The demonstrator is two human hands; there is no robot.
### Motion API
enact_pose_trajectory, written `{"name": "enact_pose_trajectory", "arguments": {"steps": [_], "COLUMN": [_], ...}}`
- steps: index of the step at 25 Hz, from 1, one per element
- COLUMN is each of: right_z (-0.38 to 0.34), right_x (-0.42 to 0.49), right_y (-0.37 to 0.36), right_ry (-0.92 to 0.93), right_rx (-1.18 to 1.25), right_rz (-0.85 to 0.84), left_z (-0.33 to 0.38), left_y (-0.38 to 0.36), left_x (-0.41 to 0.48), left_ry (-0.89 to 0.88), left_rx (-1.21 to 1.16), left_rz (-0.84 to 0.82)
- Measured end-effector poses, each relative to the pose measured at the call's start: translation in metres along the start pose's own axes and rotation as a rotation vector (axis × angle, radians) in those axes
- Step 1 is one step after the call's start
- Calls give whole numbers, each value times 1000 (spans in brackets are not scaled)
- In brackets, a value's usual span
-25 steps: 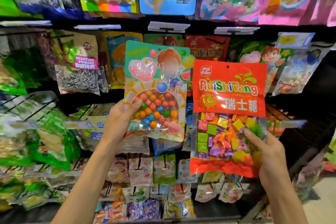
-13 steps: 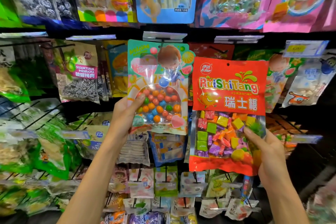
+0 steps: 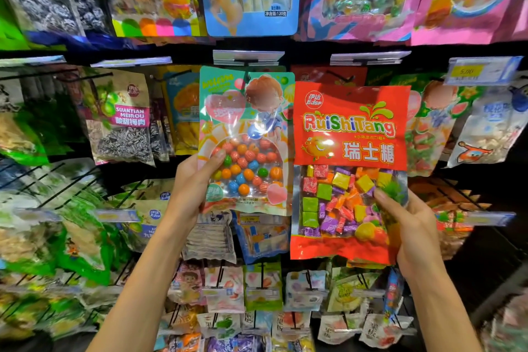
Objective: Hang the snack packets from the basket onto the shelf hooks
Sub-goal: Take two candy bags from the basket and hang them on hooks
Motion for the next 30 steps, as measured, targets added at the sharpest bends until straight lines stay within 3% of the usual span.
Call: {"name": "enact_pose_trajectory", "arguments": {"steps": [18,25,30], "right_z": [-8,8,25], "right_x": [37,78,132], "right_y": [0,-8,-18], "right_ry": [-1,-1,13], "right_rx": [30,-39,-159], "right_rz": [-5,-16,-82], "left_z": [-16,-26,-41], "left_y": [-2,-7,-10], "left_x": [26,46,83], "left_ry": [22,-22,3], "left_rx": [63,88,159], "left_rz": [99,74,168]}}
Point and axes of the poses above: each hand's wrist, its own x-axis towards the middle knuckle, its own y-axis out of the back of the hand, z = x × y, the point moved 7 cm from there along x, towards the middle knuckle, and after that the axes turned 2 degrees about x, right-handed, at the moved point
